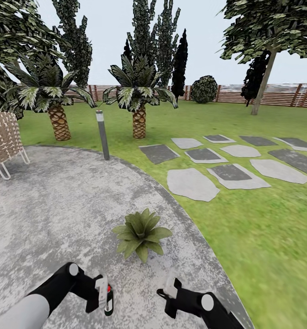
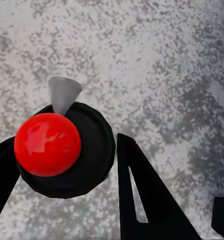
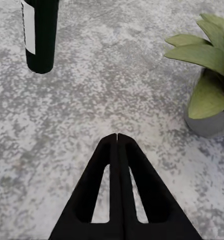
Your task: Pick up the pesticide atomizer in the garden and spray insectifuge to fully cover both potted plants in the garden.
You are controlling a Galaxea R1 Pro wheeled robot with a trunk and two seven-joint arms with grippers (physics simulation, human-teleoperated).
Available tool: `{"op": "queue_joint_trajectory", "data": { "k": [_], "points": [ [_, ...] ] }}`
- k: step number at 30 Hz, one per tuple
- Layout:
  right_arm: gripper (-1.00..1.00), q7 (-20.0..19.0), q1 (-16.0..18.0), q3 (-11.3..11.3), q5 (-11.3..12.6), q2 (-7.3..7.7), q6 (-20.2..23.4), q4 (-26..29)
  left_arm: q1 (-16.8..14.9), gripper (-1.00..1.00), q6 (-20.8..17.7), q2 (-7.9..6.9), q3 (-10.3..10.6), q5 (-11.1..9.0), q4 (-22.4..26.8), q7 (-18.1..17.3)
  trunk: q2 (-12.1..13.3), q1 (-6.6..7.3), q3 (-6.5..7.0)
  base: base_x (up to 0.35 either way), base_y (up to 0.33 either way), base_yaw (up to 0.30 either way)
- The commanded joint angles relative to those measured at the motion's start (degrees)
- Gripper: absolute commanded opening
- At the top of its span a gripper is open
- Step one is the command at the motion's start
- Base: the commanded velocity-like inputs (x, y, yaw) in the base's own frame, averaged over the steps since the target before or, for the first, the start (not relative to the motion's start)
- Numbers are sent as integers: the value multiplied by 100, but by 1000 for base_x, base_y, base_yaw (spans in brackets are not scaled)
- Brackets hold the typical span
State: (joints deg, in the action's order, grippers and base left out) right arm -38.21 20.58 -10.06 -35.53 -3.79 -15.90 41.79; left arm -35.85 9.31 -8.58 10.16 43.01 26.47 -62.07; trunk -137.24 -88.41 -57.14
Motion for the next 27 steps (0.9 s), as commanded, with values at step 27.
{"op": "queue_joint_trajectory", "data": {
  "k": [27],
  "points": [
    [-100,-389,68,4,-68,-341,-27,154,-18,-100,141,736,573,13,53,99,-2,1,-5,0,0,0]
  ]
}}
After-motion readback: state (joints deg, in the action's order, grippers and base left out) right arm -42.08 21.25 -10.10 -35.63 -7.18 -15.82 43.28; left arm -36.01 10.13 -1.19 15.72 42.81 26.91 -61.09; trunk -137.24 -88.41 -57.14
